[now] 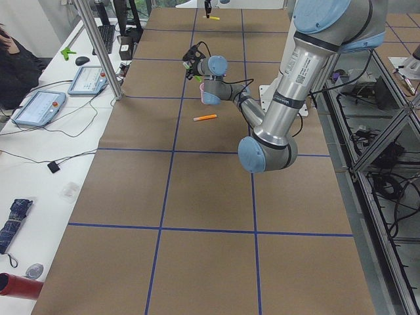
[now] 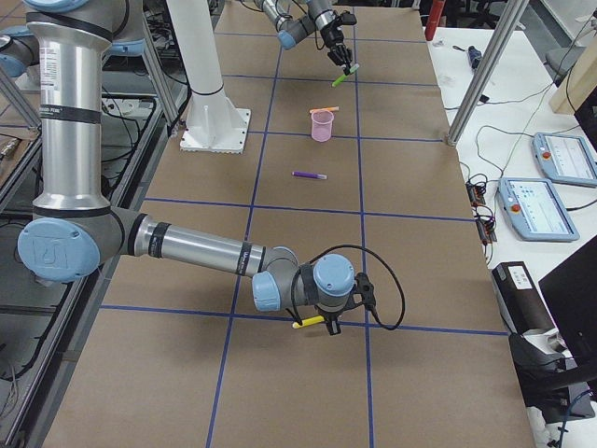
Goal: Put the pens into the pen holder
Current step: 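Carry the green marker over the pink cup with the left gripper, then lower the green marker into the cup and open the left gripper, then move the left gripper to the orange marker while the right arm enters, then grasp the orange marker with the left gripper while the right holds a yellow marker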
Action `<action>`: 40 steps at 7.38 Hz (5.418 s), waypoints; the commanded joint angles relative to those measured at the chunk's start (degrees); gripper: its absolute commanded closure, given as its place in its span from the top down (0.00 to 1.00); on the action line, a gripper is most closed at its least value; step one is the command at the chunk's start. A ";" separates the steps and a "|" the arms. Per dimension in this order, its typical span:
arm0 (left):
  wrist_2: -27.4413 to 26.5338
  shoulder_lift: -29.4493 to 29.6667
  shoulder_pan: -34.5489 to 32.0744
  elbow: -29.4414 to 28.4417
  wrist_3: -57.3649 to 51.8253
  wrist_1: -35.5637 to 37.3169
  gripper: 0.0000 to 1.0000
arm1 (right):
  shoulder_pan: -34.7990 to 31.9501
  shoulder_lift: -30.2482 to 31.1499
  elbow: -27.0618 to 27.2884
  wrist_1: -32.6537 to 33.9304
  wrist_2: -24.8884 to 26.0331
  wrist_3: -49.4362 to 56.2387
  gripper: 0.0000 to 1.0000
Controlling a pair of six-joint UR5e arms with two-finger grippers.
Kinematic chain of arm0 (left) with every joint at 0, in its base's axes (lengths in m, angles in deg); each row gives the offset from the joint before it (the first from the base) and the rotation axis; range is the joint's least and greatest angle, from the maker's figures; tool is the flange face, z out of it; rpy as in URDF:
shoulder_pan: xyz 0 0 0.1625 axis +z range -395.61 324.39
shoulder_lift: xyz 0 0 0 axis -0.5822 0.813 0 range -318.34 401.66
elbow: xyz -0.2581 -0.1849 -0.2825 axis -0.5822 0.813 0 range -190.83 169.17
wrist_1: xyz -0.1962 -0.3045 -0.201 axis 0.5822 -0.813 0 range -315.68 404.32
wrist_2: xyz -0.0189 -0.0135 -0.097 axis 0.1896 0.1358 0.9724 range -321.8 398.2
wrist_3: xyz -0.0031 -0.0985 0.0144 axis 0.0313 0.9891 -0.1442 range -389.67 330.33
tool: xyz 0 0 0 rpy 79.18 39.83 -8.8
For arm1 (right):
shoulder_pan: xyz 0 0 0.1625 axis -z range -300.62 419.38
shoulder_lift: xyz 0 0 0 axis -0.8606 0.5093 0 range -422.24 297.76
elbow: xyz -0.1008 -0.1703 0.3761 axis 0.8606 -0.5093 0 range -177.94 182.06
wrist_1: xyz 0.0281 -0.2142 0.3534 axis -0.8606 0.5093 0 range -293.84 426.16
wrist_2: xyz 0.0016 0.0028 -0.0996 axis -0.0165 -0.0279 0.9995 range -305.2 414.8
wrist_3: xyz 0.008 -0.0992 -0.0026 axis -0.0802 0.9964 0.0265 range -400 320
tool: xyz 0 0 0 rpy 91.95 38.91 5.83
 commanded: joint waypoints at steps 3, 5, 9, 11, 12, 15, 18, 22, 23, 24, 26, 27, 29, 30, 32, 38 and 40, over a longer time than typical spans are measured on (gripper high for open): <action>-6.18 2.79 6.57 -6.22 0.48 -5.17 0.00 | -0.35 -1.56 0.02 0.00 -2.60 0.06 0.00; -6.19 2.96 6.58 -8.23 0.13 -5.44 0.00 | -0.35 -1.56 0.02 0.00 -2.78 0.14 0.00; -6.36 2.79 7.72 -10.35 0.21 -6.14 0.00 | -0.35 -1.65 0.55 0.00 -2.96 0.06 0.00; -7.85 2.79 8.95 -11.14 0.30 -6.32 0.17 | -0.35 -1.65 1.25 0.00 -3.05 0.06 0.00; -7.86 2.96 8.95 -10.97 0.47 -6.32 0.38 | -0.35 -1.82 1.25 0.00 -3.05 0.06 0.00; -7.77 3.05 8.95 -10.27 0.65 -6.32 0.85 | -0.43 -2.00 2.82 0.00 -3.05 0.06 0.00; -7.24 4.02 7.04 -8.34 3.01 -5.62 0.85 | -0.43 -2.00 11.95 -0.09 -2.52 -8.24 0.00; 4.60 4.02 -3.06 -5.46 12.75 12.85 0.85 | -0.43 -4.54 19.87 -0.87 -2.35 -10.67 0.00; 7.32 4.02 -5.09 -1.95 13.04 23.37 0.85 | -0.43 -5.07 19.89 -5.14 -2.26 -10.84 0.00; 11.09 4.02 -7.55 0.43 12.96 32.00 0.85 | -0.35 -6.21 19.54 -9.02 -2.26 -13.54 0.00; 17.09 4.02 -10.46 2.73 13.13 41.54 0.92 | 1.14 -9.98 19.45 -13.87 -2.34 -19.70 0.00; 17.11 4.71 -10.38 3.70 13.13 52.55 0.98 | 2.45 -11.13 19.54 -15.63 -2.43 -23.98 0.00; 17.11 7.44 -10.30 3.88 12.60 65.10 0.98 | 8.15 -12.10 19.53 -27.01 2.10 -35.64 0.00; 17.11 7.27 -10.21 3.80 12.52 67.31 0.99 | 12.79 -12.02 19.36 -34.03 7.97 -42.41 0.00; 17.37 7.44 -9.07 2.74 12.52 70.22 0.99 | 21.49 -12.37 19.62 -41.54 17.65 -50.09 0.00; 28.09 10.26 -5.91 -8.06 16.29 67.10 0.98 | 38.13 -17.11 21.91 -43.60 37.89 -55.49 0.00; 27.74 10.00 -4.94 -10.08 17.70 62.18 0.87 | 39.37 -18.16 21.82 -43.51 38.08 -55.49 0.00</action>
